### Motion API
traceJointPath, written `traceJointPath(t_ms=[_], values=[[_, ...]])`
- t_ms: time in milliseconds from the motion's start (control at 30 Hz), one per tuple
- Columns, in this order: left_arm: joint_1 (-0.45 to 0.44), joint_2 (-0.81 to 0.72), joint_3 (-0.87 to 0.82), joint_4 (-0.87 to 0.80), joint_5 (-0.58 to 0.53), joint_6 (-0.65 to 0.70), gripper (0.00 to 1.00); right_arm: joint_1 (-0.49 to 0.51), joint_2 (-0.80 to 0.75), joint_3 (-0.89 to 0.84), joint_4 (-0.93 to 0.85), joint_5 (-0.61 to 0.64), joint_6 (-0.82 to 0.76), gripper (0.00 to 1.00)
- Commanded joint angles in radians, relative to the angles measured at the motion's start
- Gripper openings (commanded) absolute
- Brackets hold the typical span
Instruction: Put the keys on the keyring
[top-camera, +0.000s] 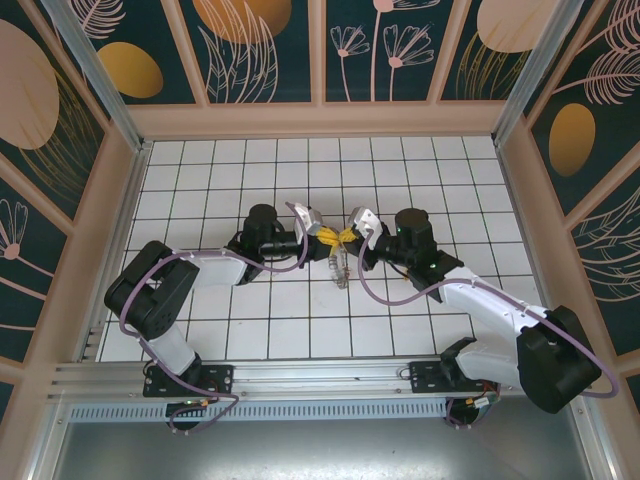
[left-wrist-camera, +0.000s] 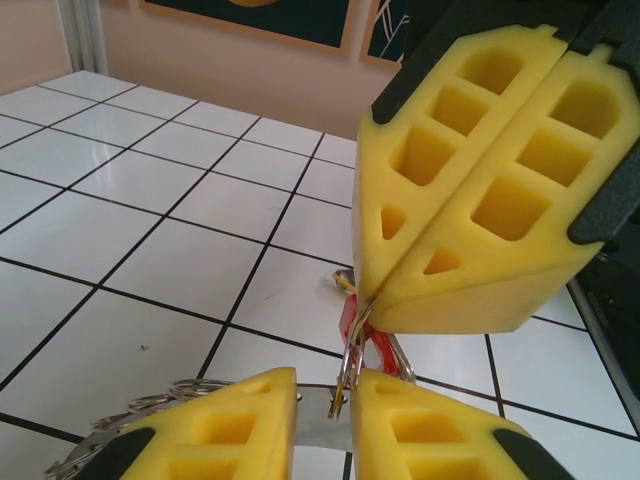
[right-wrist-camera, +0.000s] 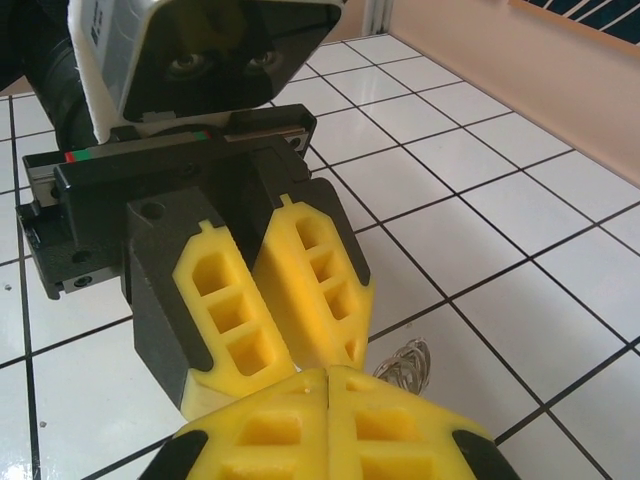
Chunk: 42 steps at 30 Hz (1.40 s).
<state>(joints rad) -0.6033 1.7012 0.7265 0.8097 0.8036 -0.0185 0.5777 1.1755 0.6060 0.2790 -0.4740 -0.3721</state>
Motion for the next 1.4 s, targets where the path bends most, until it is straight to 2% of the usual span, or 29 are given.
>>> traceJointPath(t_ms=[0,200,400,567,700,933,1367], values=[[-0.003,0.001,0.03,-0.015,0.018,0.028,0.21,0.011,0.007,0.05,0.014,-0.06,-0.027,0.0],[-0.004,0.003,0.042,-0.02,0.034,0.029,0.19,0.011,0.02,0.064,-0.011,-0.075,-0.033,0.0],[-0.004,-0.002,0.052,-0.026,0.035,0.036,0.0,0.011,0.043,0.079,-0.061,-0.066,-0.044,0.0],[-0.003,-0.012,0.053,-0.033,0.029,0.049,0.0,0.01,0.068,0.092,-0.111,-0.046,-0.046,0.0],[-0.003,-0.018,0.053,-0.037,0.018,0.054,0.0,0.01,0.074,0.092,-0.126,-0.036,-0.044,0.06],[-0.003,-0.019,0.057,-0.037,0.012,0.056,0.0,0.005,0.082,0.095,-0.144,-0.018,-0.048,0.09],[-0.004,-0.021,0.049,-0.038,0.002,0.054,0.0,0.001,0.081,0.096,-0.183,-0.004,-0.067,0.08]])
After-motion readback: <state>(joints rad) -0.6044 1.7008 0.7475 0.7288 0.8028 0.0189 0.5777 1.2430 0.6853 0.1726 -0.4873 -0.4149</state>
